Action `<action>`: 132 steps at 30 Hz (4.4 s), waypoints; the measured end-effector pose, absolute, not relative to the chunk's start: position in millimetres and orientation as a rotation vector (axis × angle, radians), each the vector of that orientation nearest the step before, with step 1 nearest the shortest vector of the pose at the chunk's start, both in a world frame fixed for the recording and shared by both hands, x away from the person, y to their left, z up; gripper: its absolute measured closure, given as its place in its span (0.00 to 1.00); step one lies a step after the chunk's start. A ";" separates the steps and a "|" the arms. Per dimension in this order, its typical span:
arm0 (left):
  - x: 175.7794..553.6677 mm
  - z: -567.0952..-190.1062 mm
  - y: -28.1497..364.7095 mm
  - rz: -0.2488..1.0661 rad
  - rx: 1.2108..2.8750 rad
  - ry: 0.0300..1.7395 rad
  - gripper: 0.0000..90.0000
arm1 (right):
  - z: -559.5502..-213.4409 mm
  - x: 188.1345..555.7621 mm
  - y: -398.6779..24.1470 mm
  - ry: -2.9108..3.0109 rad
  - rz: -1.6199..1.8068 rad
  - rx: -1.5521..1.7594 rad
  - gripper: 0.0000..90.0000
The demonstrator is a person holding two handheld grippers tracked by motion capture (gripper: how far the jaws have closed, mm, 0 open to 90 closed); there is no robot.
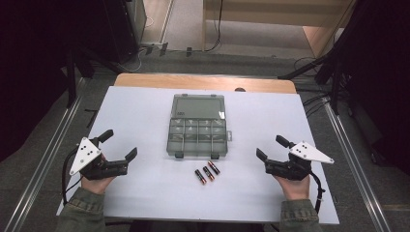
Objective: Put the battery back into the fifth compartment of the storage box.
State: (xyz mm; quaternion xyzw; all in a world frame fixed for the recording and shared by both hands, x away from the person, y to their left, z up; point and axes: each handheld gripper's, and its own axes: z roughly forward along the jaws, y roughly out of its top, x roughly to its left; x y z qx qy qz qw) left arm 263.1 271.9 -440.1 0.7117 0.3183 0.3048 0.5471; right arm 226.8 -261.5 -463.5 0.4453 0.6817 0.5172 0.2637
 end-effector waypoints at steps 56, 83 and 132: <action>265.8 -439.8 273.3 0.708 1.671 0.769 0.04 | -467.4 242.4 -214.6 2.286 1.062 1.327 0.16; 265.5 -439.4 274.3 0.693 1.671 0.757 0.04 | -470.9 265.9 -131.6 2.583 0.745 1.313 0.17; 264.5 -439.7 272.7 0.693 1.662 0.758 0.04 | -481.4 282.9 -91.7 2.635 0.507 1.435 0.87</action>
